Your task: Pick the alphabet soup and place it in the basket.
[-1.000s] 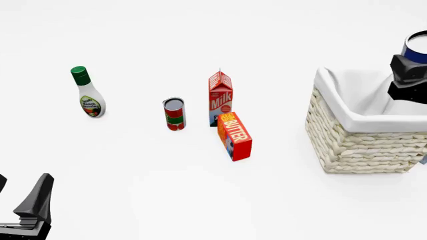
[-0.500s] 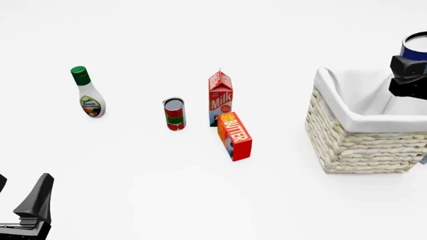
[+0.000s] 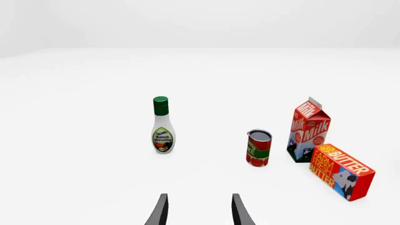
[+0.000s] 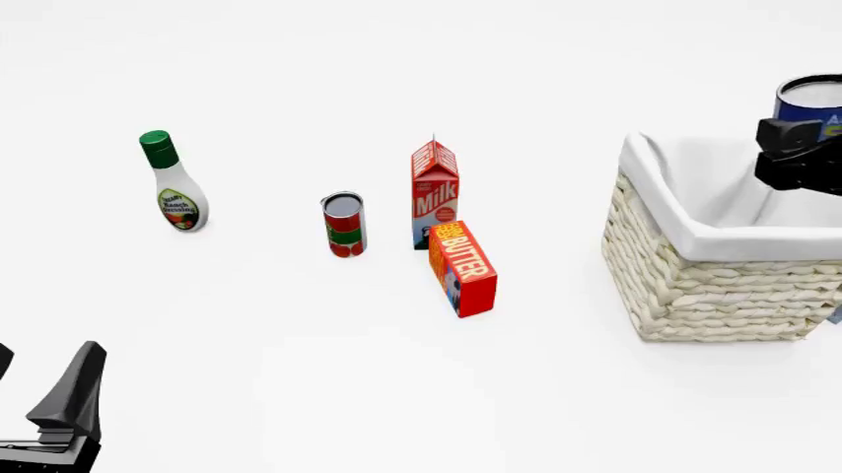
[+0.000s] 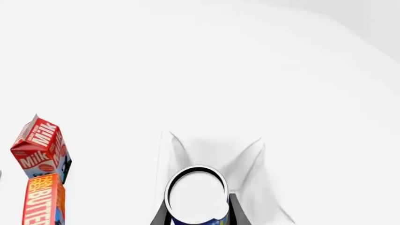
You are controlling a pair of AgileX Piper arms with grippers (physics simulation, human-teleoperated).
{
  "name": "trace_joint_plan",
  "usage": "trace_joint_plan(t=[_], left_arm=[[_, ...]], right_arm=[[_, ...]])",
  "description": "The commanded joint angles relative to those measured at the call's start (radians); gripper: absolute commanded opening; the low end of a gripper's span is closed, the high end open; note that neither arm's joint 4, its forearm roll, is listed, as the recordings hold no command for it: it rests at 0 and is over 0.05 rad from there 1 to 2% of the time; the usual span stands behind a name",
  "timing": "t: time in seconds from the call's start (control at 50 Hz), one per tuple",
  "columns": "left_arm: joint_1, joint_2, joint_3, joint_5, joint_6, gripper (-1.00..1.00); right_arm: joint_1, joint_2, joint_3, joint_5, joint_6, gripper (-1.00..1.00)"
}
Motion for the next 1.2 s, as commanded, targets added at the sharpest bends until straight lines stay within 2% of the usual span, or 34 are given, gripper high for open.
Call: trace_joint_plan(t=[0.02,0.9,1.2], left_arm=[[0.000,0.000,0.000,0.000,0.000,1.00],[0.000,0.000,0.000,0.000,0.000,1.00],[0.000,0.000,0.000,0.000,0.000,1.00]], right_arm=[[0.006,0.037,-0.026,0.025,0.012,-1.00],[-0.041,0.170,-0.105,0.125,-0.088,-1.00],[-0.056,0.211,-0.093,0.115,-0.105,-1.00]])
